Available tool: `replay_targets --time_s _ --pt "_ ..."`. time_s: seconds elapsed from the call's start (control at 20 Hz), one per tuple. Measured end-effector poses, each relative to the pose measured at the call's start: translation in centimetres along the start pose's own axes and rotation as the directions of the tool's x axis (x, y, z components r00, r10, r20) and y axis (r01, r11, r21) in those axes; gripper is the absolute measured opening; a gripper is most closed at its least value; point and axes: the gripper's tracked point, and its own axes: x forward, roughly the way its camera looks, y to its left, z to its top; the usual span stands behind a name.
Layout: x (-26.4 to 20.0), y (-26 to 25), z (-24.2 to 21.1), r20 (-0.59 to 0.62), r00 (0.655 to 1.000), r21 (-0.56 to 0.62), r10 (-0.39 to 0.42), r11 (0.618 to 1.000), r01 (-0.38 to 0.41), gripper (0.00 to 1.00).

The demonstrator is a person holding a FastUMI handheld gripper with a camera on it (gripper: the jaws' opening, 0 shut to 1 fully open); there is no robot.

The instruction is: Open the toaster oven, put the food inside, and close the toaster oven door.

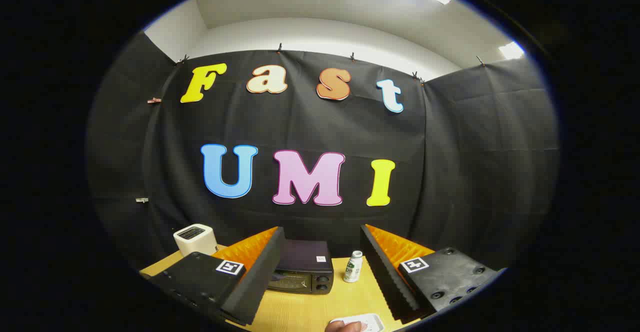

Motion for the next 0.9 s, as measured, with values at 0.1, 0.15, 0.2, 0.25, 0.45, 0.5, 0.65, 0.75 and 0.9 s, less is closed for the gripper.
replay_targets --time_s 0.1,0.15,0.2,0.25,0.45,0.5,0.65,0.75,0.9 --pt "-0.03 0.04 0.19 0.008 1.0 0.009 -0.001 1.0 0.001 0.98" --pt "0.01 0.13 0.16 0.009 1.0 0.015 0.0 1.0 0.0 0.98" --pt "0.07 0.15 0.12 0.008 1.0 0.018 0.0 1.0 0.0 0.98" --pt "0.1 0.2 -0.03 0.003 1.0 0.023 0.0 1.0 0.0 0.98" --pt "0.2 0.15 -0.07 0.001 1.0 0.023 -0.004 1.0 0.004 0.98" --pt "0.31 0.28 -0.04 0.005 1.0 0.023 -0.001 1.0 0.001 0.98" --pt "0.23 0.4 0.0 0.013 1.0 0.024 0.007 1.0 -0.007 0.98" --pt "0.26 0.35 -0.14 0.009 1.0 0.023 0.007 1.0 -0.008 0.98" --pt "0.33 0.59 -0.33 0.006 1.0 0.038 0.01 0.999 -0.01 0.98"
